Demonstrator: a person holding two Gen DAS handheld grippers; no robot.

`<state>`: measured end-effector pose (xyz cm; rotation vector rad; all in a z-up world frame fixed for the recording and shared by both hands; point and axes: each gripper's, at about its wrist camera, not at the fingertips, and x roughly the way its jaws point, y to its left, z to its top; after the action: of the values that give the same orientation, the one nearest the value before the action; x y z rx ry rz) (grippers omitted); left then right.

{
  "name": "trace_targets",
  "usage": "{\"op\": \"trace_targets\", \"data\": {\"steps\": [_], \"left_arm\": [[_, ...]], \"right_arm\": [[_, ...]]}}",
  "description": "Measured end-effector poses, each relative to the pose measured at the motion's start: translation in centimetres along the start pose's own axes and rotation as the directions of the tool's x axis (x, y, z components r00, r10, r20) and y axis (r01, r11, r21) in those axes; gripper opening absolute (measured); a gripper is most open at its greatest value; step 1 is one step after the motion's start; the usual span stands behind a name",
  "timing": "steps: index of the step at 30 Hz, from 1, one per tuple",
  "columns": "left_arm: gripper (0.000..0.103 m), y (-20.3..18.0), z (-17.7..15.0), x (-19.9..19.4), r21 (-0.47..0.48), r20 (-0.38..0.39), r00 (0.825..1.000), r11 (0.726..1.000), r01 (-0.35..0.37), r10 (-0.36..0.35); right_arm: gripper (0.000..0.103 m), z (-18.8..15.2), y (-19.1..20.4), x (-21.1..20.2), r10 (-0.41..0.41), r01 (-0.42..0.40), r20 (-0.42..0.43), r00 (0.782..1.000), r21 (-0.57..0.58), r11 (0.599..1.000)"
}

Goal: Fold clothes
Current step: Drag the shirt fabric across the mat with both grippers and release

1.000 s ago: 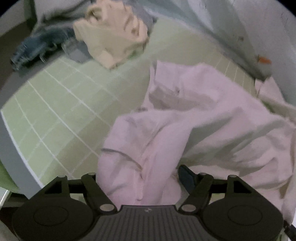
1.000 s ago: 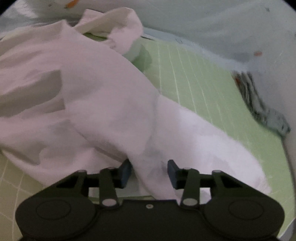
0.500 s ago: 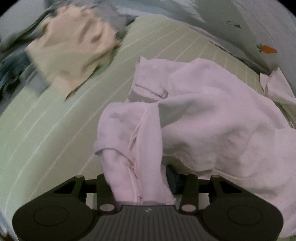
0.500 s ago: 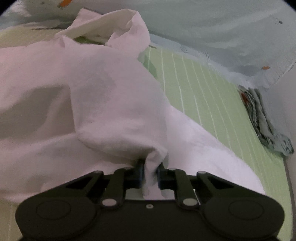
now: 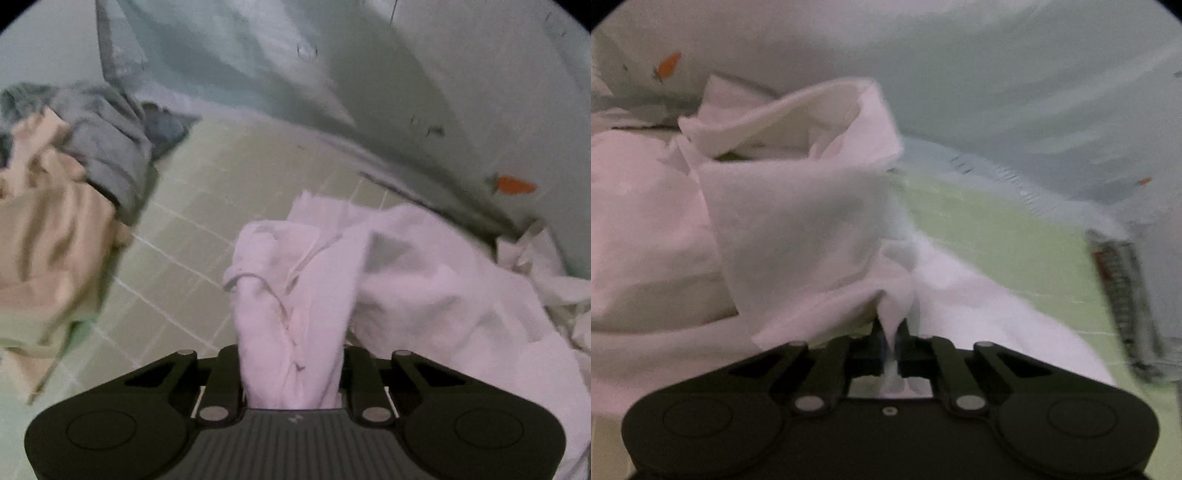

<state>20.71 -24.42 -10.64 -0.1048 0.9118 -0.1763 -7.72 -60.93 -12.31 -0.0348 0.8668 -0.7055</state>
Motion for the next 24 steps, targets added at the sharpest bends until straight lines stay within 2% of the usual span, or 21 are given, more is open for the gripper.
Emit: {"op": "trace_targets", "data": {"steps": [3,5,10,12,13,14,17,18,20,21,22,24], "left_arm": [[0.017,1.1,-1.0,-3.5,0.01,0.047,0.999,1.0,0.027,-0.028],[0.017,1.6,-1.9,-5.9,0.036,0.091,0.994,0.998,0.053,-0.056],[0.02,3.6,-4.3,-11.0,0.086,0.151,0.987,0.995,0.042,-0.054],[0.026,5.1,-5.7,-11.7,0.06,0.117,0.993,0.998,0.017,-0.024],[0.032,5.8,-6.5,-11.9,0.048,0.088,0.996,0.999,0.001,-0.005],[0.033,6.4,-7.2,-12.1,0.036,0.061,0.998,0.999,-0.006,0.004],[0.048,8.3,-9.4,-13.3,0.019,-0.003,1.0,1.0,0.002,-0.002],[0.052,8.7,-10.1,-13.9,0.015,-0.004,1.0,1.0,0.011,-0.011],[0.053,9.6,-11.0,-15.0,-0.014,-0.011,0.999,0.999,0.046,-0.046],[0.055,10.0,-11.4,-15.4,-0.044,-0.017,0.998,0.997,0.067,-0.068],[0.056,10.2,-11.7,-15.7,-0.074,-0.021,0.996,0.994,0.083,-0.085],[0.057,10.6,-12.2,-16.2,-0.133,-0.027,0.992,0.984,0.116,-0.121]], "right_arm": [[0.006,-2.0,-3.1,-4.6,-0.024,0.02,0.047,0.999,0.068,0.998],[0.005,-3.5,-4.6,-7.7,-0.07,0.061,0.086,0.994,0.102,0.993],[0.005,-7.0,-8.7,-14.6,-0.195,0.155,0.166,0.967,0.228,0.961],[0.005,-9.1,-9.3,-16.1,-0.237,0.194,0.146,0.96,0.259,0.946],[0.005,-10.1,-9.4,-16.0,-0.24,0.205,0.118,0.964,0.251,0.946],[0.006,-11.2,-9.5,-15.7,-0.239,0.213,0.085,0.967,0.237,0.948],[0.007,-13.9,-8.5,-15.0,-0.182,0.188,-0.048,0.982,0.216,0.958],[0.009,-14.6,-8.1,-15.0,-0.168,0.181,-0.077,0.983,0.219,0.959],[0.025,-15.6,-7.3,-15.4,-0.148,0.173,-0.115,0.982,0.247,0.954],[0.039,-15.9,-7.0,-15.9,-0.138,0.167,-0.116,0.984,0.3,0.939],[0.047,-15.7,-6.9,-16.1,-0.12,0.152,-0.11,0.987,0.363,0.919],[0.051,-15.8,-7.7,-16.2,-0.058,0.099,-0.094,0.994,0.514,0.852]]}}
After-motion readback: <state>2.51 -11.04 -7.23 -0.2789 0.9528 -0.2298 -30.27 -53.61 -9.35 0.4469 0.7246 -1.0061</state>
